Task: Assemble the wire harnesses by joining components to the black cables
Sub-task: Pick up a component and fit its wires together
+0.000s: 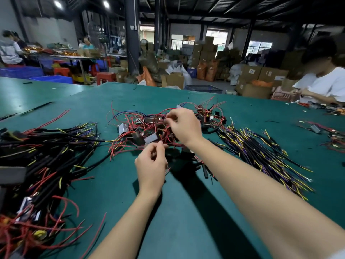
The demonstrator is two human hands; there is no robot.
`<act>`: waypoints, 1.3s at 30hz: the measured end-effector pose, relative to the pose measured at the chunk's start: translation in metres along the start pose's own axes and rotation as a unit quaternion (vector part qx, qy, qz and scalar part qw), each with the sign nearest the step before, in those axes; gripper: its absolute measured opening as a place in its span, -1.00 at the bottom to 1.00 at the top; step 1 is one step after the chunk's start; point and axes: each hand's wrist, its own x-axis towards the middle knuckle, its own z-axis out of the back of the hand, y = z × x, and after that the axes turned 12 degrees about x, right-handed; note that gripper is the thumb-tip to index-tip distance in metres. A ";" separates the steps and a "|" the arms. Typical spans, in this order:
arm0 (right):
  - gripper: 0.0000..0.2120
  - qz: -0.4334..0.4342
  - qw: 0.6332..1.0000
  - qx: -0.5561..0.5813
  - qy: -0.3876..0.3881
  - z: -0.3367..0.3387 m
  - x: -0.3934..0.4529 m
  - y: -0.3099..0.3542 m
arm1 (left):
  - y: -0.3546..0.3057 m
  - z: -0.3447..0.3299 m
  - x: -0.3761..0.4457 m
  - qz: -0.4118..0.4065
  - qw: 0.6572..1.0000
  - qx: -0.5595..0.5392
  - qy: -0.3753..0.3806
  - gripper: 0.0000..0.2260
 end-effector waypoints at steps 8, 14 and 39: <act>-0.75 -0.047 0.998 0.027 0.019 0.035 0.006 -0.011 | -0.002 0.000 0.003 0.041 0.999 -0.003 0.003 -0.88; -0.82 0.011 0.999 0.027 -0.039 0.047 0.005 -0.010 | -0.002 0.002 0.002 0.056 0.997 0.028 0.041 -0.72; -0.92 -0.210 0.854 0.464 0.105 0.102 -0.096 0.024 | -0.071 0.008 -0.014 -0.074 0.987 -0.057 0.133 -0.85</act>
